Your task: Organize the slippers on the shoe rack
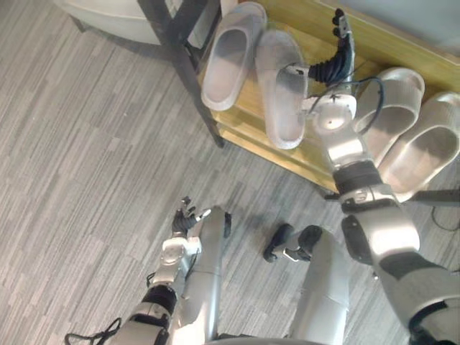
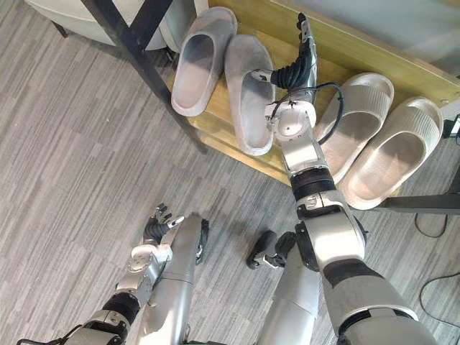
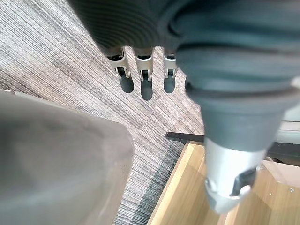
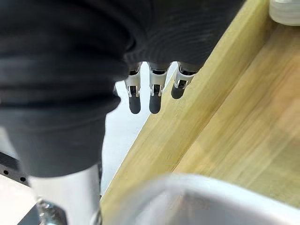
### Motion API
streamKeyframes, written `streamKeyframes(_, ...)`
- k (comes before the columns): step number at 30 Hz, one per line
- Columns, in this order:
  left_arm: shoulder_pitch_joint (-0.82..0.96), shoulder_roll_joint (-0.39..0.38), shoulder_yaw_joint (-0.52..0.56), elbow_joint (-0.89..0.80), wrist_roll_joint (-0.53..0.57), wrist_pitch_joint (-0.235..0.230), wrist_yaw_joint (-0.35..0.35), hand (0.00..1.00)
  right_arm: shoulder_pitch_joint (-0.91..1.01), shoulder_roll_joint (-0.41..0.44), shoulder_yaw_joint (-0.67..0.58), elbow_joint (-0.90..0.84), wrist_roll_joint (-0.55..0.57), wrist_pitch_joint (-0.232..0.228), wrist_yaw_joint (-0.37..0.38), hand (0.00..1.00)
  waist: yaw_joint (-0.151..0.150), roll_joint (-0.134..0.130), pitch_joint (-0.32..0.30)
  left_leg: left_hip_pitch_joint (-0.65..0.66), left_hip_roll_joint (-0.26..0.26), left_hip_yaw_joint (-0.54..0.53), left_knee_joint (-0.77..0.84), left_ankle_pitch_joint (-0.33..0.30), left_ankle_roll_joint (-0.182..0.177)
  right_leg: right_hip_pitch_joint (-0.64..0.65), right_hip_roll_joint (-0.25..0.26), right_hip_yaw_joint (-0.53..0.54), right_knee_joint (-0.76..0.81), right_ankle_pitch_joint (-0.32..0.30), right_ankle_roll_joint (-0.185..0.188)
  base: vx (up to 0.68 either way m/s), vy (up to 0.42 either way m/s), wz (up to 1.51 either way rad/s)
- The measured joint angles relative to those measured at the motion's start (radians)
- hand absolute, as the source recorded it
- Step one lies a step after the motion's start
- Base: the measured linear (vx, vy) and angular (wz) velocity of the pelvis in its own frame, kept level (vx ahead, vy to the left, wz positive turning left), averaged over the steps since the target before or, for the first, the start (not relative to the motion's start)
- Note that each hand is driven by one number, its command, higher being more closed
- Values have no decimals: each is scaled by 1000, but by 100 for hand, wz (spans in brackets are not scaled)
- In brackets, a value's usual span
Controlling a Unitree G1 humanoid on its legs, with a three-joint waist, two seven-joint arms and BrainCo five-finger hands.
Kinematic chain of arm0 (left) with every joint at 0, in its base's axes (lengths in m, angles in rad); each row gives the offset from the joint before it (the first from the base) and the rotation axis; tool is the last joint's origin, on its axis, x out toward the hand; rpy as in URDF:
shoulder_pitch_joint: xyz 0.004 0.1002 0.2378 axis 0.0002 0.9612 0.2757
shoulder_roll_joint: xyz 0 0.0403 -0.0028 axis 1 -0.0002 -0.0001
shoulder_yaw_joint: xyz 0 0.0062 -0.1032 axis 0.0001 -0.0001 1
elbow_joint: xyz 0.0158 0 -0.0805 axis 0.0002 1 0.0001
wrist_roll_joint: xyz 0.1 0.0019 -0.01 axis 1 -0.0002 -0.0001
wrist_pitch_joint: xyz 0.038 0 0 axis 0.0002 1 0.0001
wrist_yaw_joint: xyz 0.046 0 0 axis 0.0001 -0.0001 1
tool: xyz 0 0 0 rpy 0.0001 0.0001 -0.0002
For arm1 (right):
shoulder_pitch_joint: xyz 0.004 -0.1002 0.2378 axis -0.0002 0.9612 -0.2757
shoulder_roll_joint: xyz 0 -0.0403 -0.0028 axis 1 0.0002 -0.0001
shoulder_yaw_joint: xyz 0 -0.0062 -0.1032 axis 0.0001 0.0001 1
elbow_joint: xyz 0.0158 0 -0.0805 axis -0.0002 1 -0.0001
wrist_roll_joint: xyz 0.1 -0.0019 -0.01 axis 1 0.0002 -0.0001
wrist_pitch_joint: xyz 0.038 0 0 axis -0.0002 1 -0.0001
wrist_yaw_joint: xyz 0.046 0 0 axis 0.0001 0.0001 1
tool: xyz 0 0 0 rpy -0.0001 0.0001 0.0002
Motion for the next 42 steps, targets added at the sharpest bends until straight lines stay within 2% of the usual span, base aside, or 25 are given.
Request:
streamKeyframes(5, 0, 1, 1, 2, -20, 5, 2, 0, 0, 12, -2, 25, -3, 3, 4, 0, -1, 0, 0, 2, 4, 0, -2, 0, 0, 1, 4, 0, -2, 0, 0, 0, 0, 0)
streamKeyframes(14, 0, 2, 2, 2, -20, 5, 2, 0, -1, 41, -4, 97, -12, 39, 5, 0, -3, -2, 1, 2, 4, 0, -4, 0, 0, 2, 5, -1, -7, 1, 0, 0, 0, 0)
streamKeyframes(19, 0, 4, 35, 0, -21, 5, 4, 0, 1, 84, -1, 94, -12, 39, -1, 0, -9, -21, 8, 9, 16, 2, -20, 0, -1, 3, 18, 1, -23, 7, -5, 22, -16, -6)
streamKeyframes(23, 0, 5, 53, 0, -21, 10, 5, 0, 63, 107, -2, -30, -14, 38, -21, 0, -16, -29, 11, 19, 18, 3, -25, 1, -1, 12, 19, 0, -29, 7, -5, 32, -15, -1)
streamKeyframes(27, 3, 9, 78, 9, -20, 13, 5, 0, 164, 146, -10, -160, -32, 38, -42, 0, -28, -50, 20, 53, 19, 8, -41, 1, -1, 43, 21, 2, -42, 6, -2, 0, 0, 0)
streamKeyframes(38, 9, 9, 111, 16, -17, 24, 5, 0, 355, 253, -42, -361, -52, 29, -57, 0, -45, -53, 22, 73, 25, 22, -55, 0, -1, 54, 25, 9, -53, 9, 1, 4, -4, -1)
streamKeyframes(42, 10, 10, 124, 16, -16, 32, 5, 0, 415, 294, -41, -379, -51, 27, -60, 0, -47, -54, 23, 78, 35, 25, -55, 0, -1, 58, 38, 11, -58, 10, 5, 6, -18, -7)
